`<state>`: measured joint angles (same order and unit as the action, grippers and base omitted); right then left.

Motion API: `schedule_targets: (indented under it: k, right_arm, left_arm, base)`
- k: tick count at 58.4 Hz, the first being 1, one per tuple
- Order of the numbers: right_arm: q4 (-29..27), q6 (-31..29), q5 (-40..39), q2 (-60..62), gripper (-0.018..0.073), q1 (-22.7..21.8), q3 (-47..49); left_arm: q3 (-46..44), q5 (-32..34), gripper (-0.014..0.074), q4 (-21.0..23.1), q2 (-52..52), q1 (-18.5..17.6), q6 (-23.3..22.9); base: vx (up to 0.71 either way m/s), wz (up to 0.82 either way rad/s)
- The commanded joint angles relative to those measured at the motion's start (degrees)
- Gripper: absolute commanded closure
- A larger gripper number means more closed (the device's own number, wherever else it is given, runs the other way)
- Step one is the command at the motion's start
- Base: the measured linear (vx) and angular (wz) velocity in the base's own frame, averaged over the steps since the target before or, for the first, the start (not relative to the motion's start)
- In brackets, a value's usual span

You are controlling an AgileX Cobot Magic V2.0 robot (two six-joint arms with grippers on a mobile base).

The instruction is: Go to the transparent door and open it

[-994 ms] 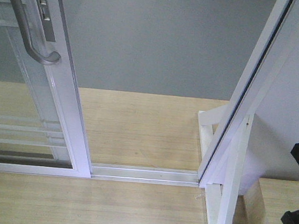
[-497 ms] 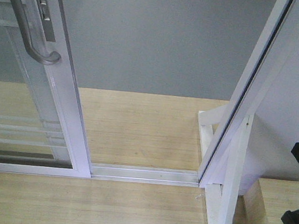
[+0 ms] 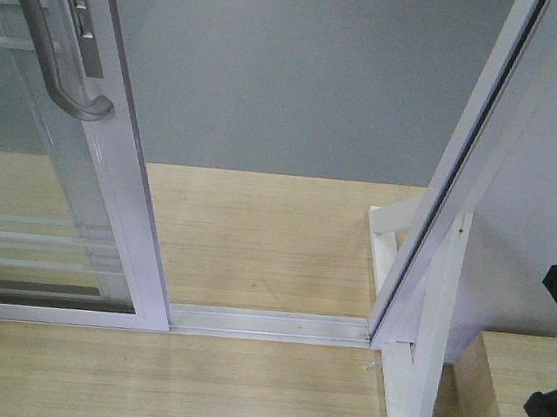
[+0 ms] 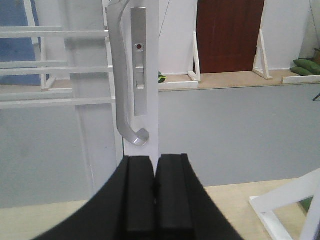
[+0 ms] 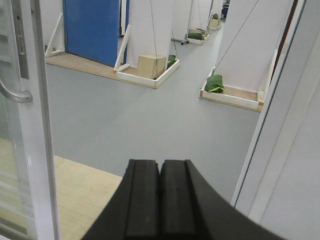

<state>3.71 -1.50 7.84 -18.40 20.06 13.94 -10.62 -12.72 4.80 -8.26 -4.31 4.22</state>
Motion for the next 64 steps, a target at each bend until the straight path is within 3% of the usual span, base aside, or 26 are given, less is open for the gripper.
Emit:
schedule_targets:
  k: [1,11,28,64]
  right_arm:
    - [0.2,-0.5,-5.1,-0.3,0.0565,-0.1,1.6]
    - [0.2,-0.5,-5.1,-0.3,0.0565,-0.1,1.6]
    - [0.2,-0.5,-5.1,-0.3,0.0565,-0.1,1.6]
    - [0.2,-0.5,-5.1,-0.3,0.0565,-0.1,1.6]
  left_arm:
    - [3.8,7.4,0.0603,-2.1,2.9,-0.3,0.0]
    - [13.6,15.5,0.0603,-0.5,10.2,-0.3,-1.7]
    - [13.0,11.6,0.0603,-0.1,9.7,-0.3,-2.0]
    - [13.0,11.6,0.0603,-0.1,9.7,-0.3,-2.0]
  base:
    - [0.0,0.0]
    - [0.0,0.0]
    - [0.0,0.0]
    - [0.0,0.0]
